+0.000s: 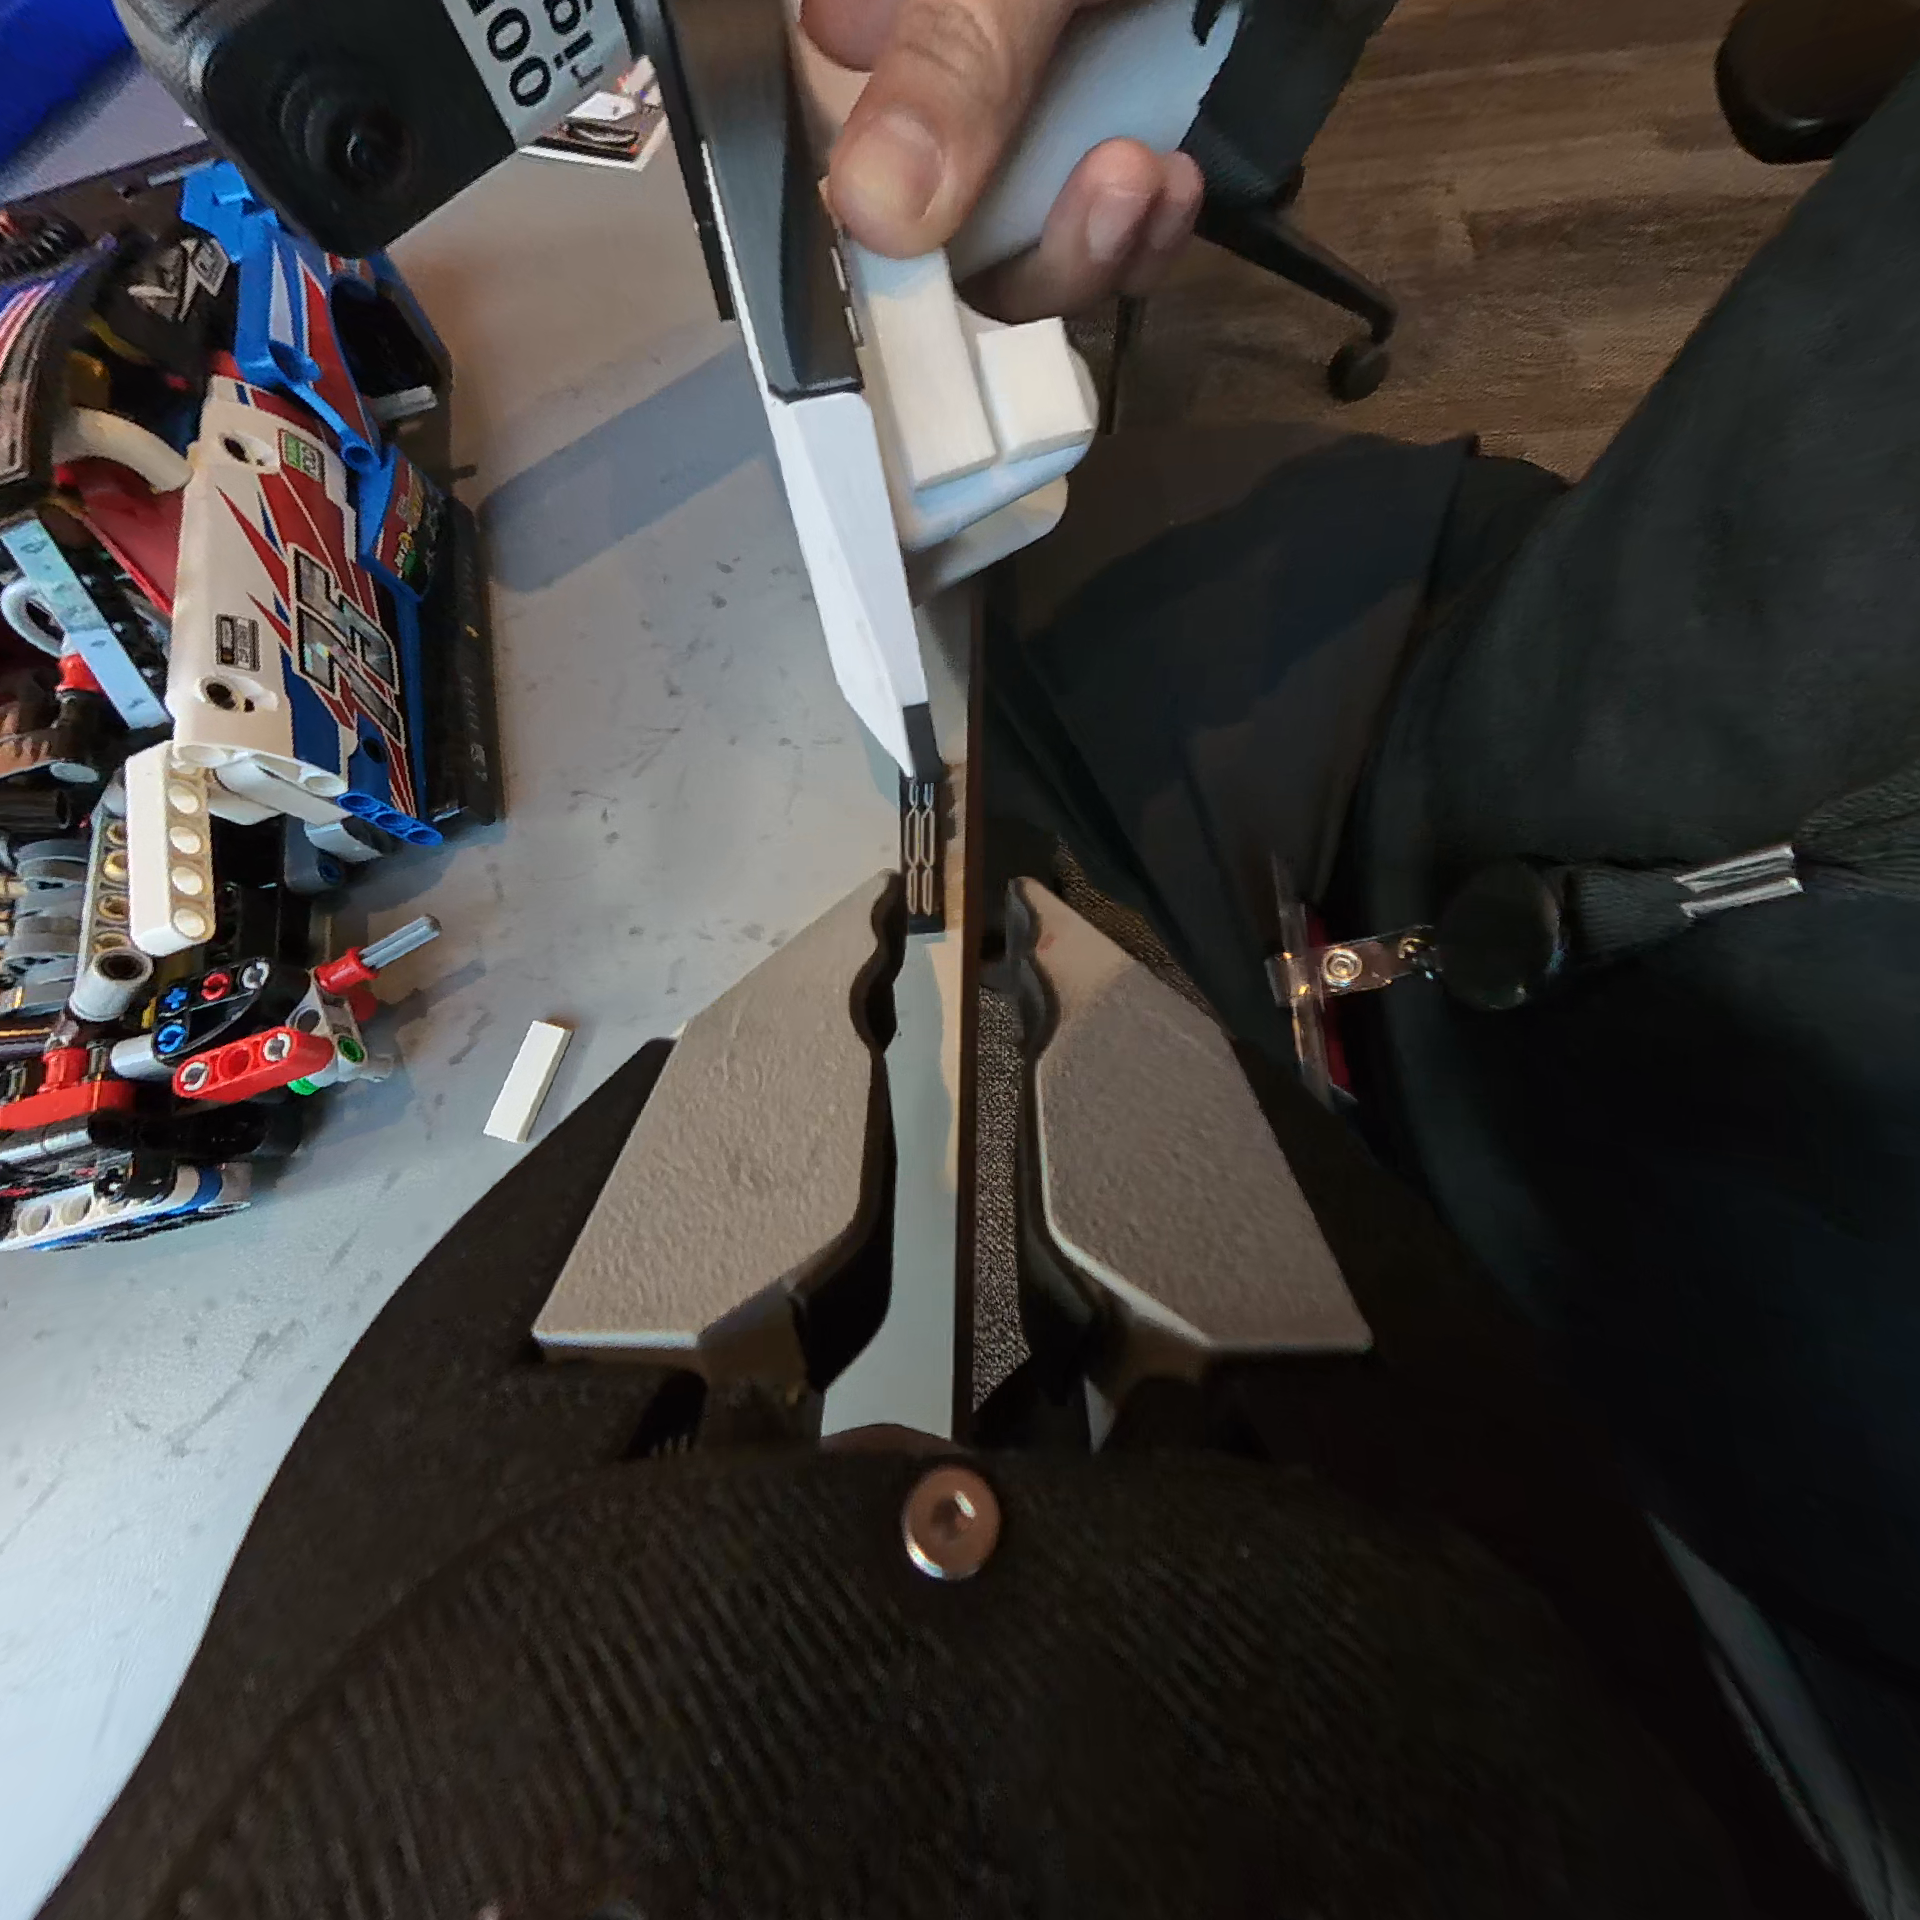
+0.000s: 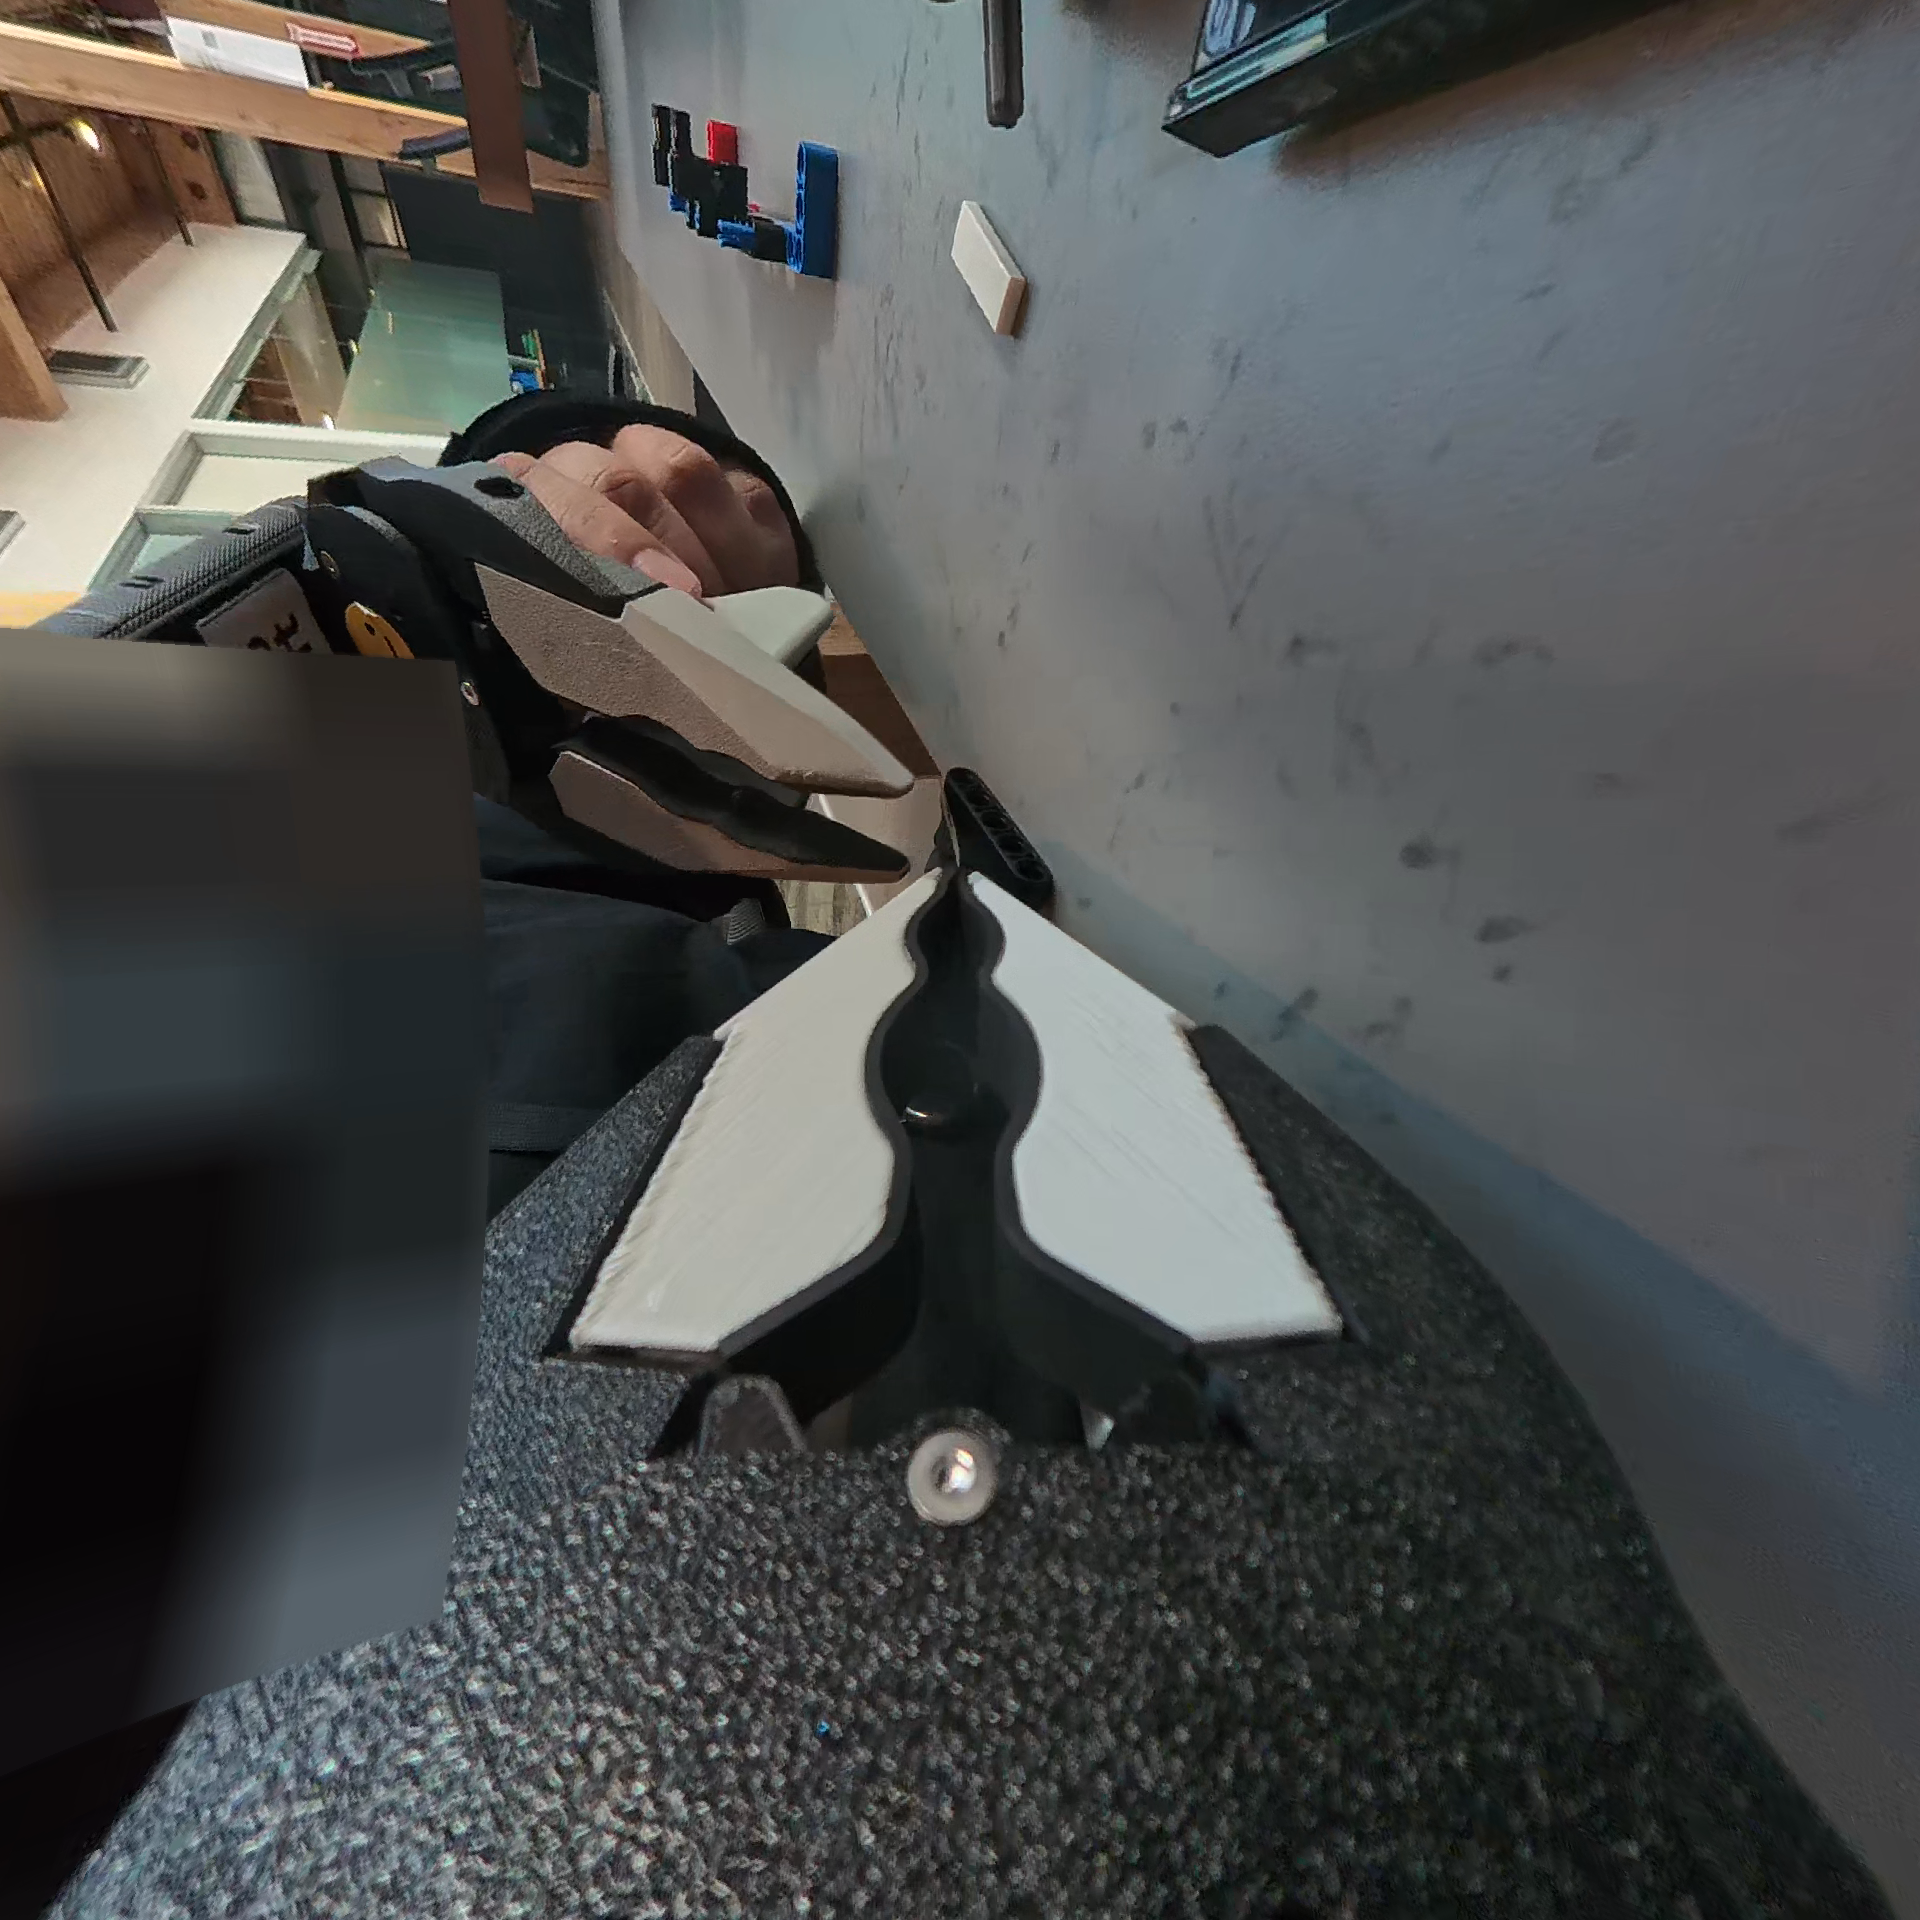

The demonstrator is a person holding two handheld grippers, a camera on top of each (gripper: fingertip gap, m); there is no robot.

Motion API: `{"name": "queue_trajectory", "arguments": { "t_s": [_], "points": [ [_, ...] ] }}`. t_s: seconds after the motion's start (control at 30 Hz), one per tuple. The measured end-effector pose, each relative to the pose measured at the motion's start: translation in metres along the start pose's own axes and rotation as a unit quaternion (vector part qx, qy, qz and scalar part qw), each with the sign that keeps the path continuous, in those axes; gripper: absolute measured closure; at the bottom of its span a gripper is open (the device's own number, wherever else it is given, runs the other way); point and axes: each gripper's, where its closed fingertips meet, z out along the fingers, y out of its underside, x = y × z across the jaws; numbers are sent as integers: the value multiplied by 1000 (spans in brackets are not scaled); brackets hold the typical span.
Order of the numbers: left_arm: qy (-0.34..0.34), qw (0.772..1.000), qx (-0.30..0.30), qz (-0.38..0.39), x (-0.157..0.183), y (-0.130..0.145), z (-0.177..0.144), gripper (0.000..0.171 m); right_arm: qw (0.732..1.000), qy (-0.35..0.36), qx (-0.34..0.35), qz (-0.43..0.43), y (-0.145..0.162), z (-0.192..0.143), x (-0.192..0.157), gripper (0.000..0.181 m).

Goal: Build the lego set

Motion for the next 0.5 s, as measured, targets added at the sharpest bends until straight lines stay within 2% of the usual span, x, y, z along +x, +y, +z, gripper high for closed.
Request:
{"name": "queue_trajectory", "arguments": {
  "t_s": [0.2,0.5],
  "points": [
    [14,1000,-22,11,6,5,5,155,1000,4,-2,1,-1,0,2,181],
    [16,1000,-22,9,6,4,6,154,1000,7,-6,2,-2,0,2,181]
  ]
}}
